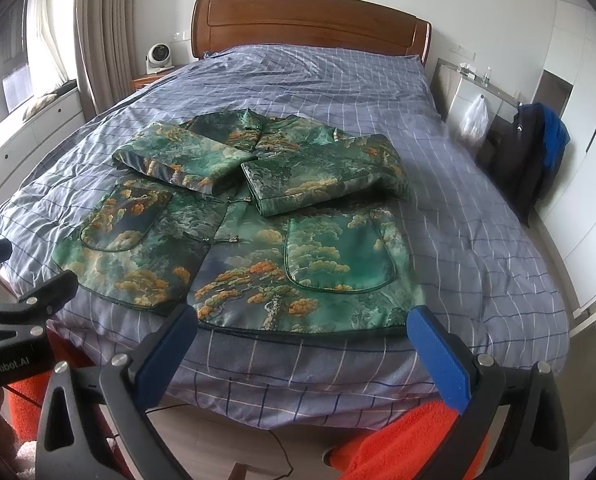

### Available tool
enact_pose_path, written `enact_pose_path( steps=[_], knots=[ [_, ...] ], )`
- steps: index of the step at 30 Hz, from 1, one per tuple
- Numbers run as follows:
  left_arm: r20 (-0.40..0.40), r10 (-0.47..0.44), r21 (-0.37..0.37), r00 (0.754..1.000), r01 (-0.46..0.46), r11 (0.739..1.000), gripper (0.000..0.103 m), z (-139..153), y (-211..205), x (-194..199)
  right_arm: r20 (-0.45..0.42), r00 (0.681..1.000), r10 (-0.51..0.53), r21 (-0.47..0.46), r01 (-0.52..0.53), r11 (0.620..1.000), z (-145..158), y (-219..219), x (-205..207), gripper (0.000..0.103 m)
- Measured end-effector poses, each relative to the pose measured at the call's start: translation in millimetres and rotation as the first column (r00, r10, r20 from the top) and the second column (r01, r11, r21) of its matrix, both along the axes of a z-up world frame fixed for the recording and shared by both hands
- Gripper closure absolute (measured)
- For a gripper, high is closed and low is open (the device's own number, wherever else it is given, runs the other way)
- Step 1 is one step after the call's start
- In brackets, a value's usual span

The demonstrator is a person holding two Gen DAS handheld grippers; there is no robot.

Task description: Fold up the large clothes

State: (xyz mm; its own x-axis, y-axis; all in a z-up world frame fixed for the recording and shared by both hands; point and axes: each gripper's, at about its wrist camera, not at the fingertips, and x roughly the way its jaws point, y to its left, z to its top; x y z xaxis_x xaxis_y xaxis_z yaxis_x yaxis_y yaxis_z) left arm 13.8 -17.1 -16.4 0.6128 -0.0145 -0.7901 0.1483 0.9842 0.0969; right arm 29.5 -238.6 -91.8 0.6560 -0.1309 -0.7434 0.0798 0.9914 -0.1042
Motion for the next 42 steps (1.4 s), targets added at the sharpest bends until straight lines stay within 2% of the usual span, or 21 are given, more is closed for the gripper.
enact_pose_path(
  steps=[32,42],
  knots=[
    [0.006,0.001,0.001,1.0,-0.001,1.0,0.0,1.1,-3.1,-2.8,-0.001,1.0,-0.028,0.005,0.028,1.0,-1.9,-5.2,-1.2,0.0],
    [-0.003,-0.008,0.008,1.0,0.009,1.0,0.0,5.1,-4.3,-4.3,0.005,0.997,-0.079,-0.059,0.079,0.995,0.8,-10.4,-2.3,0.0]
  ],
)
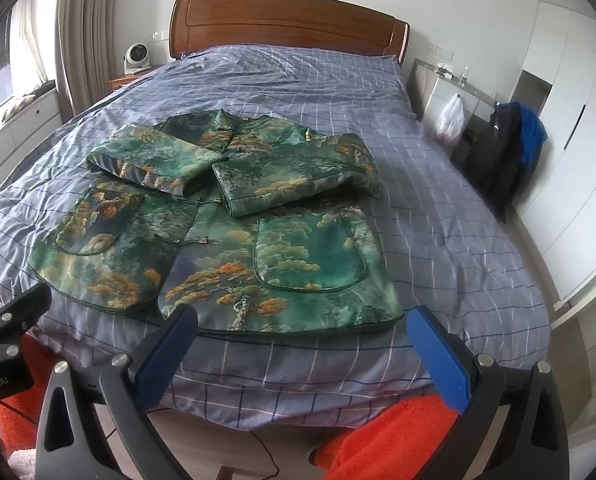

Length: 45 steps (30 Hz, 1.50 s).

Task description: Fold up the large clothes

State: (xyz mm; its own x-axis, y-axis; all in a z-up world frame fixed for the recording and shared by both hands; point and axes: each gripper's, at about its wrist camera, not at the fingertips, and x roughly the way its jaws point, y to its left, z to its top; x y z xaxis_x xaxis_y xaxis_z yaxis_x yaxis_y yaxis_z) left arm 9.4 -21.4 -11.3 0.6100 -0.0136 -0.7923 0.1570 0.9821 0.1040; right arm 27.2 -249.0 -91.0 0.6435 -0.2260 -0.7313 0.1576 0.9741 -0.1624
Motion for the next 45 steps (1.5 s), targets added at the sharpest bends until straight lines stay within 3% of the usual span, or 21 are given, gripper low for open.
enact_pose_path(
  steps=[18,45],
  knots=[
    [-0.001,-0.007,0.004,1.0,0.007,1.0,0.0,-6.0,1.5,0.0,0.014,1.0,-0.022,-0.063,0.023,0.998,4.3,0.9,-1.7,0.0],
    [0.003,-0.005,0.01,1.0,0.005,1.0,0.0,-6.1,-0.6,0.6,0.015,0.995,-0.102,-0.078,0.102,0.992,5.2,-12.6,-5.0,0.0]
  ],
)
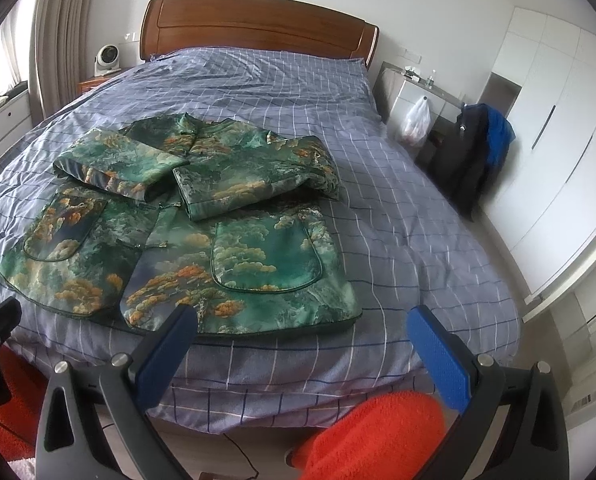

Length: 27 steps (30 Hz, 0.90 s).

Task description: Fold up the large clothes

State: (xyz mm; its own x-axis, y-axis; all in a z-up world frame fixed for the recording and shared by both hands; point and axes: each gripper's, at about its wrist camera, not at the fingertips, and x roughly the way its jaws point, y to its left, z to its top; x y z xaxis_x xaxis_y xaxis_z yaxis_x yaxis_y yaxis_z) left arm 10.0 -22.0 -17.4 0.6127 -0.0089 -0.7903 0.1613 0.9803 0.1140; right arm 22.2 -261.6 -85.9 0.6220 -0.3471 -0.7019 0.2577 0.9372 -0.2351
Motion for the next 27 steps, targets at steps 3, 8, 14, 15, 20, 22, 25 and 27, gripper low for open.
enact_pose_path(
  steps=[3,8,14,15,20,22,25,27],
  knots=[
    [0.0,0.0,0.001,1.0,0.0,1.0,0.0,-0.1,-0.4,-0.1,0.001,1.0,-0.001,-0.002,0.001,1.0,0.0,0.0,0.1,0.0],
    [0.0,0.0,0.002,1.0,0.0,1.0,0.0,-0.5,0.1,-0.6,-0.001,1.0,-0.001,-0.002,0.001,1.0,-0.2,0.1,0.1,0.0],
    [0.001,0.001,0.003,1.0,-0.001,1.0,0.0,-0.4,-1.7,-0.2,-0.007,1.0,-0.003,-0.003,0.003,1.0,-1.2,-0.7,-0.3,0.0],
    [0.001,0.001,0.003,1.0,-0.001,1.0,0.0,-0.5,-1.8,-0.3,-0.007,1.0,-0.003,-0.003,0.003,1.0,-1.1,-1.0,-0.3,0.0],
    [0.002,0.001,0.004,1.0,-0.001,1.0,0.0,-0.6,-2.4,-0.4,-0.008,1.0,-0.004,-0.004,0.004,1.0,-1.4,-1.5,-0.2,0.0],
    [0.002,0.001,0.004,1.0,-0.001,1.0,0.0,-0.6,-2.8,-0.3,-0.01,1.0,-0.004,-0.002,0.004,1.0,-1.8,-1.5,0.0,0.0],
    [0.002,0.002,0.004,1.0,-0.002,1.0,0.0,-0.7,-3.1,-0.4,-0.009,1.0,-0.004,-0.003,0.004,1.0,-2.0,-1.2,0.0,0.0],
    [0.003,0.002,0.006,1.0,-0.002,1.0,0.0,-0.8,-3.3,-0.5,-0.009,1.0,-0.005,-0.003,0.005,1.0,-1.9,-1.1,0.1,0.0]
  ],
)
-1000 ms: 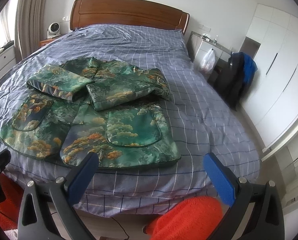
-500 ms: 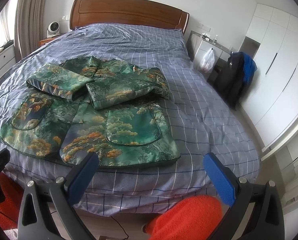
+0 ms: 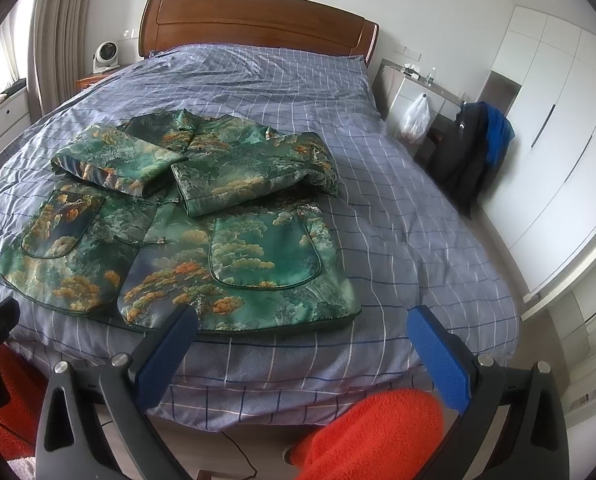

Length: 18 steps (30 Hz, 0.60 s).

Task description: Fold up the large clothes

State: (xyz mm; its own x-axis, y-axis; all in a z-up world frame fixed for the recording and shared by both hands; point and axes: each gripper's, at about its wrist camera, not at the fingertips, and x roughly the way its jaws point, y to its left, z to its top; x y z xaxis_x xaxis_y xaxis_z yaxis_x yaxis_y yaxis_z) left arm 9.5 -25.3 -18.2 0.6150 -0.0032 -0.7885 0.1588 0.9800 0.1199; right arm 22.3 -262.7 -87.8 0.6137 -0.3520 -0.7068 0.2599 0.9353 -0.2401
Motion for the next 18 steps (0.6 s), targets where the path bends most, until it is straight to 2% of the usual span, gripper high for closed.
enact_pose_path(
  steps=[18],
  knots=[
    [0.001,0.0,0.004,1.0,0.0,1.0,0.0,-0.5,-1.5,-0.4,-0.022,1.0,0.005,0.016,-0.005,1.0,-6.4,2.0,4.1,0.0]
  ],
)
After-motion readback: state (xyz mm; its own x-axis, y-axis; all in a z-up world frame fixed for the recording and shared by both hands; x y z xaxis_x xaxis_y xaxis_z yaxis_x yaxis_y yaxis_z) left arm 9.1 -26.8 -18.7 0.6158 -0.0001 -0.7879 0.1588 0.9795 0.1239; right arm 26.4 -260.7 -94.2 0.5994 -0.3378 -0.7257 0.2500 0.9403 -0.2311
